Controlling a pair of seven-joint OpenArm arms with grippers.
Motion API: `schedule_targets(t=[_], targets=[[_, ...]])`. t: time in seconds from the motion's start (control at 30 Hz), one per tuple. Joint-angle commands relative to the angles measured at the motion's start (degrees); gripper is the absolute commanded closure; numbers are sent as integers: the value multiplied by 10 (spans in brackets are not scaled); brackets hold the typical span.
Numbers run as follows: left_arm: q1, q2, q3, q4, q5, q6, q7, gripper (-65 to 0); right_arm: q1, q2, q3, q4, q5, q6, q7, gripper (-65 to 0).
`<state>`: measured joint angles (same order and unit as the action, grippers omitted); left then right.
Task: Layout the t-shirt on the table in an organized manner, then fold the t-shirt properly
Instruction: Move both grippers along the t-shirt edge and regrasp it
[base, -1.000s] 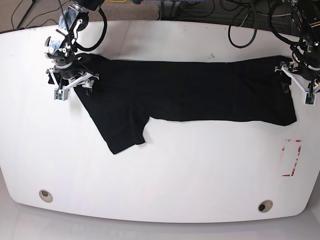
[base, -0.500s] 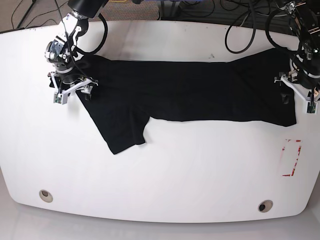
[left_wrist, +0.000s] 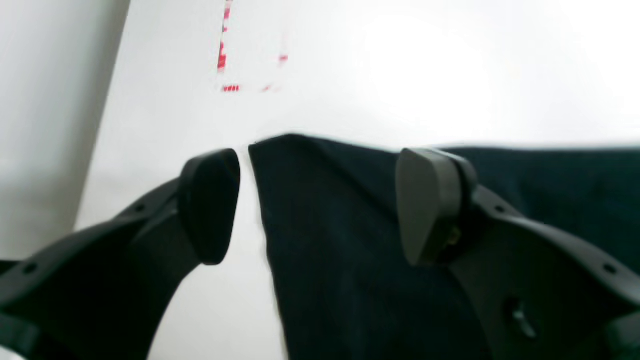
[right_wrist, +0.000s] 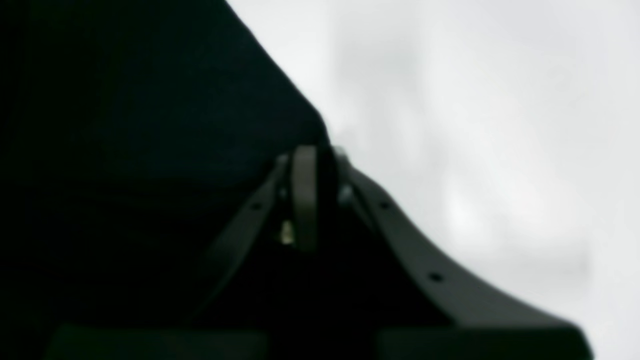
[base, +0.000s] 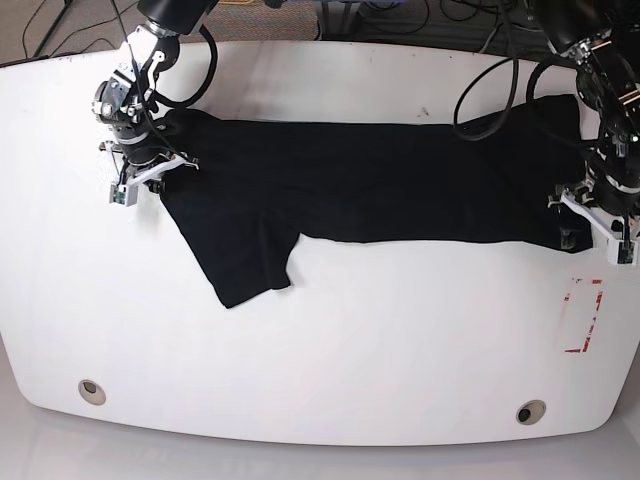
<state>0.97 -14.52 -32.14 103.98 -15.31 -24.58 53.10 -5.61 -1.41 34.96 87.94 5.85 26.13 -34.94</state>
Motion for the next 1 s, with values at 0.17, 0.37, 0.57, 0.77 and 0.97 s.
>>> schedule_targets(t=[0.17,0.37,0.57,0.77,0.97], targets=[[-76,-33,-5,-132,3,4,-13,-460,7,1,-1,2,-5,4,-19,0],[-125,-43,-6,-246,36,4,-73,-463,8,1,-1,3,-5,4,-19,0],[-146,-43,-6,-319,67,4,-132,-464,8,1,-2,3,-5,4,-18,0],[-169,-63,-5,-404,94,4,-161,-465,8,1,-2,3,-5,4,-18,-2],[-185,-76,-5,-483,95,4,-197,-465,8,2,-2,3,-5,4,-17,-2]])
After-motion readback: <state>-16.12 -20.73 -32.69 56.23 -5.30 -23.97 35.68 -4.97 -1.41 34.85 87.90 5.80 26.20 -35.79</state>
